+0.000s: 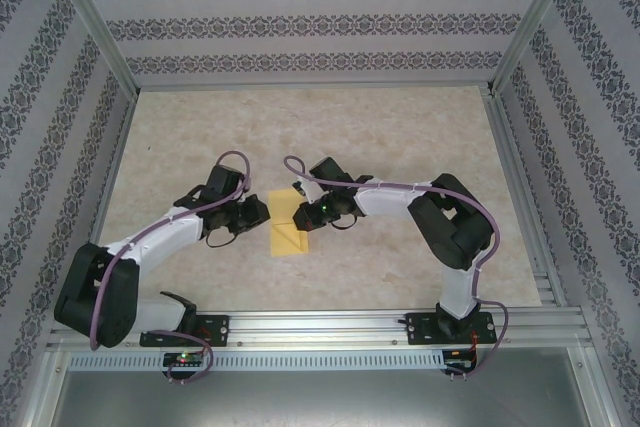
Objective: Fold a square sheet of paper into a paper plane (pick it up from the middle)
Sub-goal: Fold the triangle a second time at the center of the table.
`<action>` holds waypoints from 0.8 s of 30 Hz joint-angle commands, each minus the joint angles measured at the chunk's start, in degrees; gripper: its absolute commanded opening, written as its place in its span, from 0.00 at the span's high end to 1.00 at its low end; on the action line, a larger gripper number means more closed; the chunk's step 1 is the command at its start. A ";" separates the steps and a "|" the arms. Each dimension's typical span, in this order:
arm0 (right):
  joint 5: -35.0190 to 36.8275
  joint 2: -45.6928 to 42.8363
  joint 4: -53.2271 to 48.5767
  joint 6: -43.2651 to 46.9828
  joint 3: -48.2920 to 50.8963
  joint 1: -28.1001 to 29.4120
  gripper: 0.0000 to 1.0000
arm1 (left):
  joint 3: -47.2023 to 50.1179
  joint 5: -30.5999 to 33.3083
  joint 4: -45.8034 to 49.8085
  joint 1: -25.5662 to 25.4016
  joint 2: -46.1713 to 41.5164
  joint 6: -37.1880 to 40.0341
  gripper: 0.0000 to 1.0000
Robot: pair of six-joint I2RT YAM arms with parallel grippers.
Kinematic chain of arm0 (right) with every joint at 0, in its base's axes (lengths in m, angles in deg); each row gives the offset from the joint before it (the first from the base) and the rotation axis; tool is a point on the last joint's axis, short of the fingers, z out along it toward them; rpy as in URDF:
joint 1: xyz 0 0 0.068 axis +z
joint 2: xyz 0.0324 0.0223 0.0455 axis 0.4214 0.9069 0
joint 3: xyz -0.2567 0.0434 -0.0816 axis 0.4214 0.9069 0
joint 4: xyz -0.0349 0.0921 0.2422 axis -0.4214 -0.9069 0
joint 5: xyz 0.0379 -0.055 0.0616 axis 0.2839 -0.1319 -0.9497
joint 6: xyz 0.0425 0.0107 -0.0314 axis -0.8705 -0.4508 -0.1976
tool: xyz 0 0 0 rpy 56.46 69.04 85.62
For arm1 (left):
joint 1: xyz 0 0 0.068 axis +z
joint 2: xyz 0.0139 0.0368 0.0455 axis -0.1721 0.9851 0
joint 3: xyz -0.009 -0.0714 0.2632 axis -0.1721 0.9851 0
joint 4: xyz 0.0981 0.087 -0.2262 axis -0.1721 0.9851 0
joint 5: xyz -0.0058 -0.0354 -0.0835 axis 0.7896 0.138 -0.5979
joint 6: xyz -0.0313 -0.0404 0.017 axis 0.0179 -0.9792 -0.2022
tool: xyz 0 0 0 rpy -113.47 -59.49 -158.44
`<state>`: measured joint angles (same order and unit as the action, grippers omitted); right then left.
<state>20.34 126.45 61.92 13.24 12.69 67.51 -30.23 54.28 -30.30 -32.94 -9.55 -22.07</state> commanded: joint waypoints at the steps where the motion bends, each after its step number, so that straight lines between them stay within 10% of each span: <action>1: 3.22 0.23 -1.19 1.23 -0.76 -0.66 0.96 | 0.11 -1.04 -4.94 -2.80 2.08 -1.48 0.86; 24: 6.62 0.87 -3.61 3.40 -2.83 -0.86 0.95 | -2.88 -0.69 -10.83 -8.91 12.07 -3.64 0.88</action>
<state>25.87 126.45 58.73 15.19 11.54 67.21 -31.69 53.41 -38.52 -40.85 1.92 -24.80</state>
